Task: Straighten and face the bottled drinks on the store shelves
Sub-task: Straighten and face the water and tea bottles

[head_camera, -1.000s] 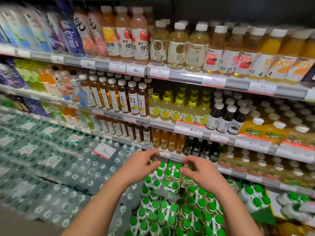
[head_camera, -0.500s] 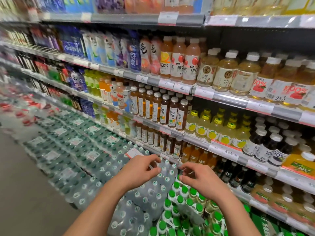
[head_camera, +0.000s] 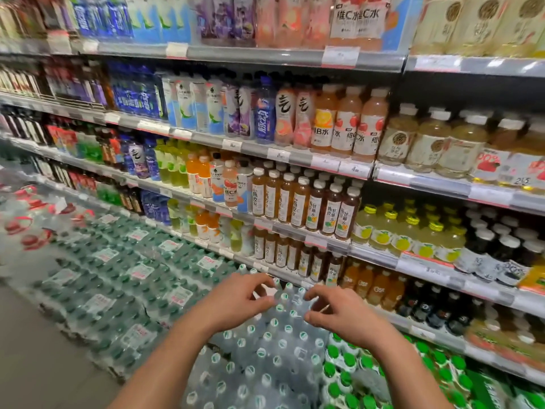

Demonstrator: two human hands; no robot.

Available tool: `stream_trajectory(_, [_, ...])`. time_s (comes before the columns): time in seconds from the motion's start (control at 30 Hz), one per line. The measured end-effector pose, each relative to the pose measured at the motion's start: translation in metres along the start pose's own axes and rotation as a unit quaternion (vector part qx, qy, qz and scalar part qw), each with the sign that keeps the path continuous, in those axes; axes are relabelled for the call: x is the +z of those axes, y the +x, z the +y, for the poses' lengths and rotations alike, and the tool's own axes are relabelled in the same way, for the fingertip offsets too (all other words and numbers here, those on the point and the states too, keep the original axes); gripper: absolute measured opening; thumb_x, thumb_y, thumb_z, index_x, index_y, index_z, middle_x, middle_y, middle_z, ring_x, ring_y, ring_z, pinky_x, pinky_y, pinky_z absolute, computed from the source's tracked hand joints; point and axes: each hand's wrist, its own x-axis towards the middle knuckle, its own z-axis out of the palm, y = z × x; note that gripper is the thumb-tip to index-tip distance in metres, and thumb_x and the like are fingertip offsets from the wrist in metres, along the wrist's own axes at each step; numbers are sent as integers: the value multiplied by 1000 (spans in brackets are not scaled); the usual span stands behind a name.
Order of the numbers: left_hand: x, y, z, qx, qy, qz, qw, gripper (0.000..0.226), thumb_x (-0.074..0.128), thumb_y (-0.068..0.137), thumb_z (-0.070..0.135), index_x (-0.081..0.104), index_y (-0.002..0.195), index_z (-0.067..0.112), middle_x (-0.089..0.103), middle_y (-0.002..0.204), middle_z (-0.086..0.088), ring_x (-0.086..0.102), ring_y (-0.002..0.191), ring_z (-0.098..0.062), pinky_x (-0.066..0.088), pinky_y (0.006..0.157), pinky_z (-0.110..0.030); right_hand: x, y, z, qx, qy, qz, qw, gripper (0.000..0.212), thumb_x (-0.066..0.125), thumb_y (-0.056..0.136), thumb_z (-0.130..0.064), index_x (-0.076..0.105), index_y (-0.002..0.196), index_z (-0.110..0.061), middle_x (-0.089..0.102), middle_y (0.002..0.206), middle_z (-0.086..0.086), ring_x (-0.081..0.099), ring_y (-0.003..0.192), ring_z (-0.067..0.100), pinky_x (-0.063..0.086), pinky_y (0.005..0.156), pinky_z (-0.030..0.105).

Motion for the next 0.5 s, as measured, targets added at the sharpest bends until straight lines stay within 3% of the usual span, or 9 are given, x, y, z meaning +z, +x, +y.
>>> stream_trajectory(0.13, [-21, -8, -34, 15, 6, -17, 1000, 37, 59, 95, 51, 59, 129, 38, 67, 109, 16, 64, 95, 1, 55, 90, -31, 18, 8, -34, 20, 5, -3, 1000, 36, 68, 91, -50, 61, 124, -37, 71, 103, -13, 68, 86, 1, 57, 82, 26])
stream_trajectory(0.33, [-40, -13, -68, 28, -3, -23, 999, 35, 58, 93, 54, 59, 125, 42, 66, 107, 19, 64, 92, 2, 56, 87, -33, 30, 24, -68, 41, -1, -5, 999, 39, 68, 91, -50, 61, 127, -37, 69, 111, -12, 68, 90, 3, 57, 87, 31])
stream_trajectory(0.5, [-55, -5, -87, 23, -19, -22, 999, 40, 58, 93, 54, 58, 130, 41, 65, 110, 19, 64, 94, 1, 55, 88, -32, 29, 52, -84, 41, -10, -7, 999, 39, 68, 93, -47, 61, 129, -36, 66, 114, -14, 69, 88, 4, 57, 78, 24])
